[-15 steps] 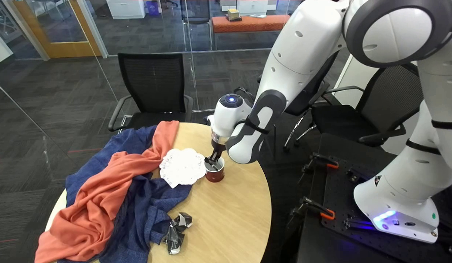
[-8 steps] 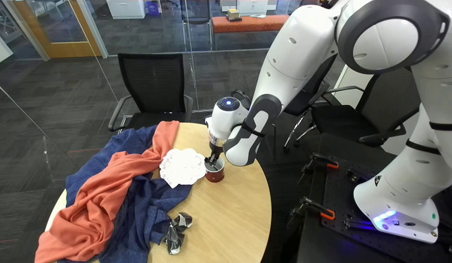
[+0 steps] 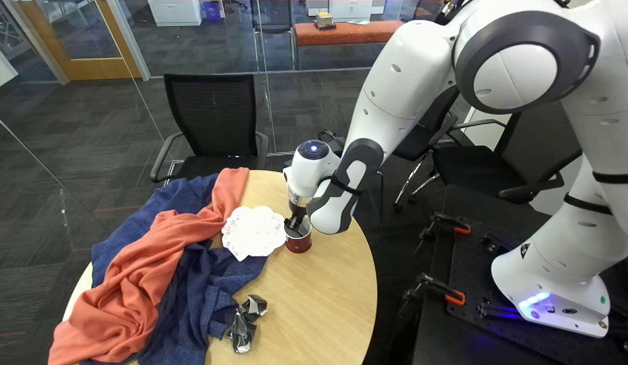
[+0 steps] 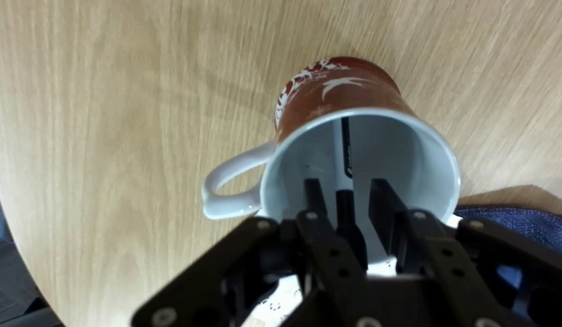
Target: Take the marker out of the mug and put it on the table
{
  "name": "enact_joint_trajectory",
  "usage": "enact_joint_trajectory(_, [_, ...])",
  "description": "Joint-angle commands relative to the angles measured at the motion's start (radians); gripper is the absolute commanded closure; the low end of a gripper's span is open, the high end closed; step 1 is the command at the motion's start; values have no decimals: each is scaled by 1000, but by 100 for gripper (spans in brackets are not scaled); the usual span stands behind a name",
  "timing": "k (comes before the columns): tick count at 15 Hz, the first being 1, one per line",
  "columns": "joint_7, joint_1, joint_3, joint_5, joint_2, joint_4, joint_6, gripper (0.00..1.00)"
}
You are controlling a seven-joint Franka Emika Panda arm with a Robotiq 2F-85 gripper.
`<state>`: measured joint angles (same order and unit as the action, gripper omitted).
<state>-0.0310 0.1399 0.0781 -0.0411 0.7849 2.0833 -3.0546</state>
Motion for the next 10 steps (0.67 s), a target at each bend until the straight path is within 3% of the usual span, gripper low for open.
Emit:
enact_joint_trajectory(1, [42, 13, 16, 22, 37, -49, 13, 67])
enact_joint_trajectory(5, [44, 15, 18, 21, 70, -80, 11, 73])
enact_joint_trajectory(7, [42, 15, 16, 21, 82, -90, 10, 94])
enact_joint_trajectory(10, [47, 22, 17, 18, 71, -71, -3, 100])
